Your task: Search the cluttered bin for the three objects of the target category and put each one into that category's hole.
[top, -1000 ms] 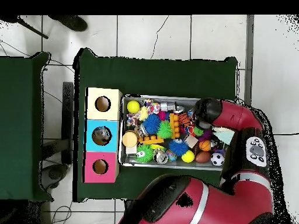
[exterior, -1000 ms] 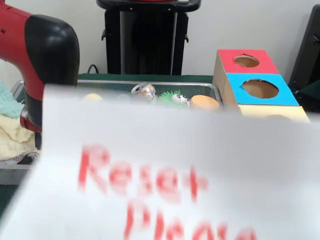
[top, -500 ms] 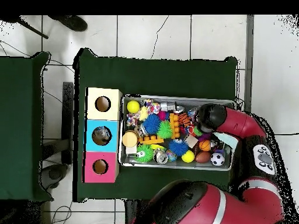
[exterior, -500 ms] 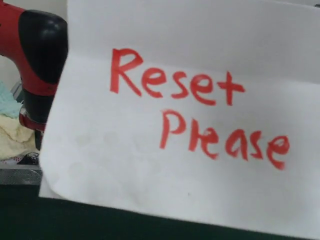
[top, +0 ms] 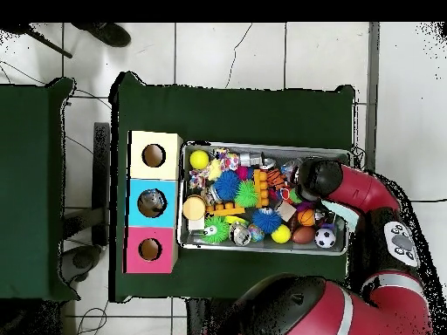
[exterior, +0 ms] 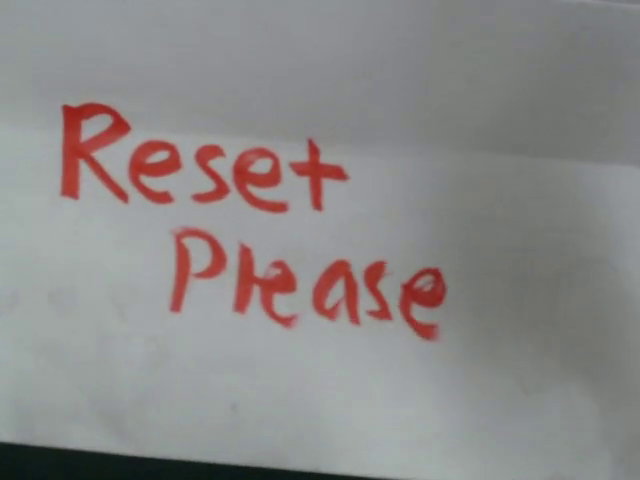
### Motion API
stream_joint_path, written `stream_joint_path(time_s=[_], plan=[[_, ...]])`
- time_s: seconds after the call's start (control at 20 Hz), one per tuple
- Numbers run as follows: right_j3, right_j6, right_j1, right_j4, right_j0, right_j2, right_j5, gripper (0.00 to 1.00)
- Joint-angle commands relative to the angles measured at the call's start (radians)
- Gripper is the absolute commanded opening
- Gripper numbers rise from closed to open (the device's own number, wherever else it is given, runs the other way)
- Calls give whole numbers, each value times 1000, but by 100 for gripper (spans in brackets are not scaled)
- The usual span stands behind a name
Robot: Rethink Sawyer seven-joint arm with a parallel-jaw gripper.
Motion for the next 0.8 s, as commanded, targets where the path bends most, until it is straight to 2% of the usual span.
stream_joint_path(time_s=[0.05,0.6,0.8], plan=[[63,93,137,4,8,131,-126,100],[51,88,141,-12,22,127,-145,100],[57,99,151,-95,51,90,-317,100]])
